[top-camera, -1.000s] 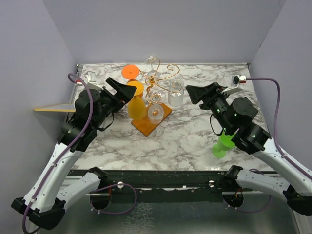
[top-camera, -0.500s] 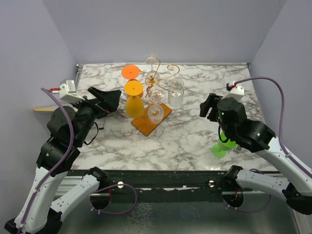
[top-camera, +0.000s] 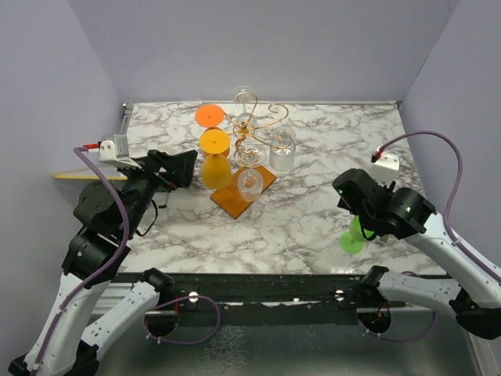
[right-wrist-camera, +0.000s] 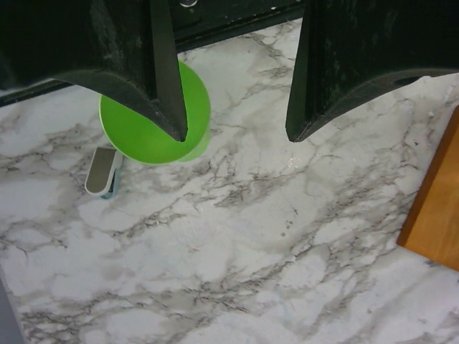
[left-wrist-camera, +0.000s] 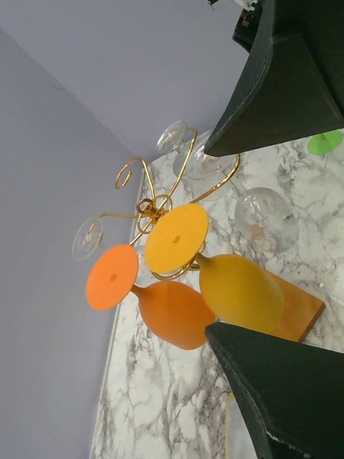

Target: Place the wine glass upside down on the wine glass rack

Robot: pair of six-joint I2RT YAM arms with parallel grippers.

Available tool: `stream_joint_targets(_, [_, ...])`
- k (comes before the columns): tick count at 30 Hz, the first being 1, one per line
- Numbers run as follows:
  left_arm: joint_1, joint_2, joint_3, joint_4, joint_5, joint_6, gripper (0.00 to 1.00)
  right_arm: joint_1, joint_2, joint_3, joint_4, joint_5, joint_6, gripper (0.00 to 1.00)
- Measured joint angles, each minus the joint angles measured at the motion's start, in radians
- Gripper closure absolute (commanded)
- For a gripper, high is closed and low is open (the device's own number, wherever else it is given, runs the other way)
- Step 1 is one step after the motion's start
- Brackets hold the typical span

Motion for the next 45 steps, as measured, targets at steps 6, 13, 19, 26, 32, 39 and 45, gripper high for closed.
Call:
stream_joint_targets(6, [0.000, 0.000, -0.043, 0.051, 0.039, 0.052, 0.01, 0.000, -0.012, -0.098, -0.072, -0.014, 0.115, 0.41])
stream_joint_targets(13, [0.000, 0.010, -0.061, 0.141, 0.156, 0.117, 0.01, 0.000, 0.010, -0.209, -0.080, -0.021, 0.206, 0.51])
stream_joint_targets(19, [0.000, 0.026, -0.062, 0.203, 0.248, 0.137, 0.01, 0.000, 0.013, -0.258, -0.013, -0.021, 0.211, 0.72])
stream_joint_targets(26, [0.000, 0.061, -0.060, 0.240, 0.295, 0.100, 0.01, 0.000, 0.006, -0.278, 0.084, 0.000, 0.178, 0.99])
stream_joint_targets(32, [0.000, 0.131, -0.017, 0.242, 0.357, 0.014, 0.01, 0.000, -0.043, -0.249, 0.150, 0.060, 0.098, 0.99])
stream_joint_targets(39, [0.000, 0.238, 0.103, 0.225, 0.415, -0.145, 0.01, 0.000, -0.209, -0.196, 0.554, 0.121, -0.257, 0.99])
stream_joint_targets(45, [0.000, 0.344, 0.203, 0.246, 0.486, -0.248, 0.01, 0.000, -0.281, -0.192, 1.159, 0.108, -0.622, 0.99])
